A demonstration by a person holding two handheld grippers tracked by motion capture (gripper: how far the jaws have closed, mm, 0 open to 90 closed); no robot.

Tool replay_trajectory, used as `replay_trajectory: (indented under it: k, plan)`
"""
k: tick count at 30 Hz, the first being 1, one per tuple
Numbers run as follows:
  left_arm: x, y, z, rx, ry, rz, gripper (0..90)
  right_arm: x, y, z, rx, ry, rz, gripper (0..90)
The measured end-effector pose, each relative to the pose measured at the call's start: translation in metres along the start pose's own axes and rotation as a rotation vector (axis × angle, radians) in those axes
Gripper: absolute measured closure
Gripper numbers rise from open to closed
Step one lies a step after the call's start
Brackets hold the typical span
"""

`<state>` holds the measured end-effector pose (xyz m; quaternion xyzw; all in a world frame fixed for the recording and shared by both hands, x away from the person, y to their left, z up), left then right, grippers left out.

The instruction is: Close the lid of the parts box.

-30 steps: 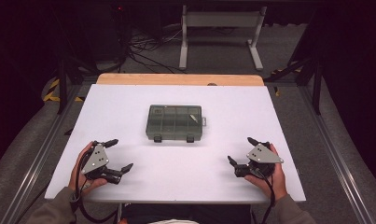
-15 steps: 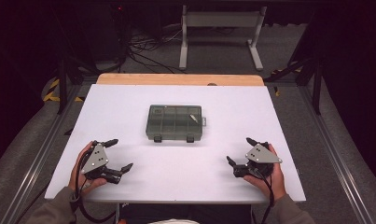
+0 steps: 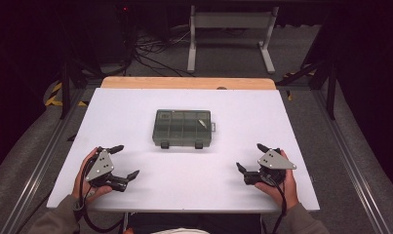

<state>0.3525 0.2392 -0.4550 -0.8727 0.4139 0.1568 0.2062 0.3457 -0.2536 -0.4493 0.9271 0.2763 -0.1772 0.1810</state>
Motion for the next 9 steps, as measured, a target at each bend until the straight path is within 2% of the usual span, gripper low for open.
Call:
replay_trajectory:
  k: [4, 9]
  plan:
    - [0.0003, -0.0003, -0.0004, 0.004, -0.001, -0.007, 3.9, 0.0004, -0.0023, -0.0006, -0.02, -0.002, 0.002, 5.0]
    - [0.0015, -0.0012, -0.0003, 0.0, -0.007, -0.003, 3.9, 0.001, -0.0022, 0.0001, -0.013, -0.004, -0.003, 5.0]
Point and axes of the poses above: each handheld gripper's, and its own axes: x roughly forward along the jaws, z roughly out of its underside, y roughly to its right, the point moved 1 cm from there along x, roughly forward along the jaws, and after that the axes turned 2 degrees about -y, right-handed, at the moved point
